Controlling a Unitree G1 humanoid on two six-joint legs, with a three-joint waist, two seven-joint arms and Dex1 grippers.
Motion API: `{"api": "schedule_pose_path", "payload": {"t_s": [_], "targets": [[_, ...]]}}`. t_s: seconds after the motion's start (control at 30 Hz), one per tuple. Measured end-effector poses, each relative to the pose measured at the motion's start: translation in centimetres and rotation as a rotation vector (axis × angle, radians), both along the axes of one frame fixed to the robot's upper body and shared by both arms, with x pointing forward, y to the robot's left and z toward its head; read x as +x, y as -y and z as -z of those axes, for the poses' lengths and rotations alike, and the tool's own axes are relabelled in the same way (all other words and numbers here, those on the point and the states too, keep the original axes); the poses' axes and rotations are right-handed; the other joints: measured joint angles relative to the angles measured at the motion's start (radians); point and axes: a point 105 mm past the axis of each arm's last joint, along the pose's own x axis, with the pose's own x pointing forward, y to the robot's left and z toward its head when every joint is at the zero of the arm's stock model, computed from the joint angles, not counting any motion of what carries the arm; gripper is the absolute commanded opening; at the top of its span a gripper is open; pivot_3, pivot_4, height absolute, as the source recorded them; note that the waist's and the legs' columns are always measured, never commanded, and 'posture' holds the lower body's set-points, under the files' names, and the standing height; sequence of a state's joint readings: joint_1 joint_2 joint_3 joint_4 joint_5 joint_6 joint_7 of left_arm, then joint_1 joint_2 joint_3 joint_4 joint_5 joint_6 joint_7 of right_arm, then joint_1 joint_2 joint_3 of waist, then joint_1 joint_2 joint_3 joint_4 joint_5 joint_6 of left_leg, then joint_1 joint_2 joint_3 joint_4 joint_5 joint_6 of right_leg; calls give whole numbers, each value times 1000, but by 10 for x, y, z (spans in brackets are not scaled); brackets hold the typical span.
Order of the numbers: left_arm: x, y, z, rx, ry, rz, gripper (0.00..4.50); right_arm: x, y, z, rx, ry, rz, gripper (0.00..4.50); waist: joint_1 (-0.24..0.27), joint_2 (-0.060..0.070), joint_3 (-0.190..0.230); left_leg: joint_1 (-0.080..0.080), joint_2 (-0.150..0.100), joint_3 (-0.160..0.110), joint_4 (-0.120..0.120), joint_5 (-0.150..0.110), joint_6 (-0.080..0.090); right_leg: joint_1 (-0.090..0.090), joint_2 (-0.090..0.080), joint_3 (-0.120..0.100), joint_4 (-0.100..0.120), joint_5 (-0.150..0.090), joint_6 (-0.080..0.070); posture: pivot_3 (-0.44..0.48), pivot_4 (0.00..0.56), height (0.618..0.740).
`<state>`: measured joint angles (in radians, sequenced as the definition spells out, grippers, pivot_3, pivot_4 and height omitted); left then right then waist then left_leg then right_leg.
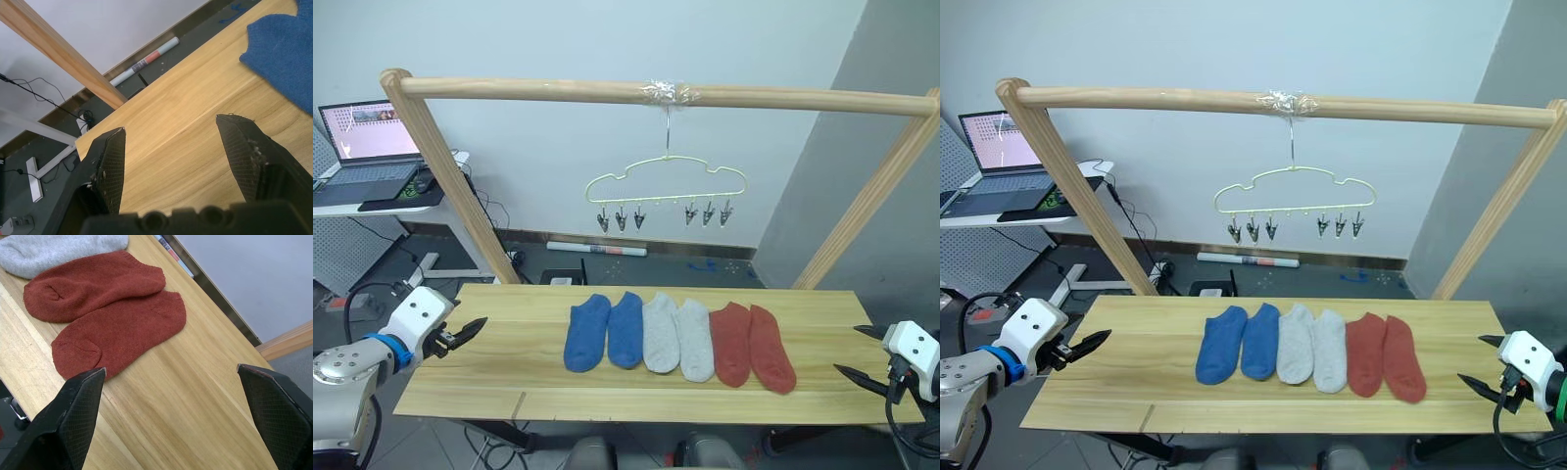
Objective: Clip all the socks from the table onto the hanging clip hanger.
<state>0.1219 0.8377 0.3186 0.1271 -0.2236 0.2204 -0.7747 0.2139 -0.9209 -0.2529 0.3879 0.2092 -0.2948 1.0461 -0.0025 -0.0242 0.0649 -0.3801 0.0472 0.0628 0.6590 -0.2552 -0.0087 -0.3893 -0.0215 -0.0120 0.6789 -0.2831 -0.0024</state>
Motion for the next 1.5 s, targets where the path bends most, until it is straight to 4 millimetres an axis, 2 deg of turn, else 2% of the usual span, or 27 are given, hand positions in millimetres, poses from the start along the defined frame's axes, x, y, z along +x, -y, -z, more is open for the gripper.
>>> {"api": "schedule_pose_path", "payload": {"t_s": [0.27, 0.47, 0.57, 0.63, 0.87, 0.97, 1.1, 1.17, 1.3, 1.33, 1.5], "targets": [[5, -9, -13, 14, 73, -46, 3268, -1, -4, -3, -5, 14, -17, 4500, 1, 0, -1, 0, 0, 0, 0, 0, 0, 0, 0, 0, 0, 0, 0, 23, 3, 740], [6, -3, -11, -21, 107, -40, 3268, -1, -9, -7, 22, 33, 6, 4500, 1, -2, -4, 0, 0, 0, 0, 0, 0, 0, 0, 0, 1, 0, 0, 11, 7, 740], [6, -1, -12, -35, 114, -25, 3835, 1, -10, -11, 23, 50, 16, 4500, 0, -2, -5, 0, 0, 1, 1, 0, 0, 0, 0, 1, 1, 0, 0, 1, 13, 740], [6, 4, -12, -59, 119, 2, 4421, 1, -12, -12, 23, 51, 15, 4500, 0, -2, -5, 0, 0, 1, 1, 0, 0, 0, 0, 1, 1, -1, -1, -6, 21, 740], [6, 8, -9, -70, 132, 6, 4483, 2, -15, -18, 23, 76, 28, 4500, -1, -2, -2, 1, 0, 1, 1, 0, 0, 0, 0, 1, 1, -3, -4, -43, 53, 740], [8, 28, 3, -120, 117, 27, 4483, 3, -22, -21, 31, 98, 22, 4500, -1, -1, 0, 1, 0, 1, 1, 0, 0, 0, 0, 1, 1, -3, -4, -72, 76, 740], [21, 69, 14, -220, 150, 36, 4483, 1, -36, -22, 72, 112, 27, 4500, 2, 0, 14, 0, 0, 1, 2, 0, 0, 1, 0, 1, 1, -2, -4, -108, 116, 740], [34, 96, 4, -266, 214, 72, 4483, 1, -48, -28, 98, 132, 14, 4500, 0, -2, 26, 0, 0, 1, 2, 0, 0, 1, 0, 1, 2, -2, -4, -128, 139, 740], [56, 133, -26, -348, 349, 99, 4483, 0, -73, -45, 147, 157, -22, 4500, -7, -1, 54, 0, 0, 1, 3, 0, 1, 2, 0, 3, 2, 1, 1, -164, 182, 740], [61, 142, -34, -366, 381, 107, 4483, 1, -82, -52, 157, 173, -43, 4500, -13, 1, 64, 0, 0, 1, 3, 0, 1, 1, 0, 3, 1, 1, 1, -189, 210, 740], [76, 169, -56, -451, 466, 93, 4483, -2, -113, -79, 211, 210, -96, 4500, -38, -6, 121, -1, 0, 0, 2, 1, 1, 1, 1, 2, 1, 2, 4, -227, 273, 740]]}}
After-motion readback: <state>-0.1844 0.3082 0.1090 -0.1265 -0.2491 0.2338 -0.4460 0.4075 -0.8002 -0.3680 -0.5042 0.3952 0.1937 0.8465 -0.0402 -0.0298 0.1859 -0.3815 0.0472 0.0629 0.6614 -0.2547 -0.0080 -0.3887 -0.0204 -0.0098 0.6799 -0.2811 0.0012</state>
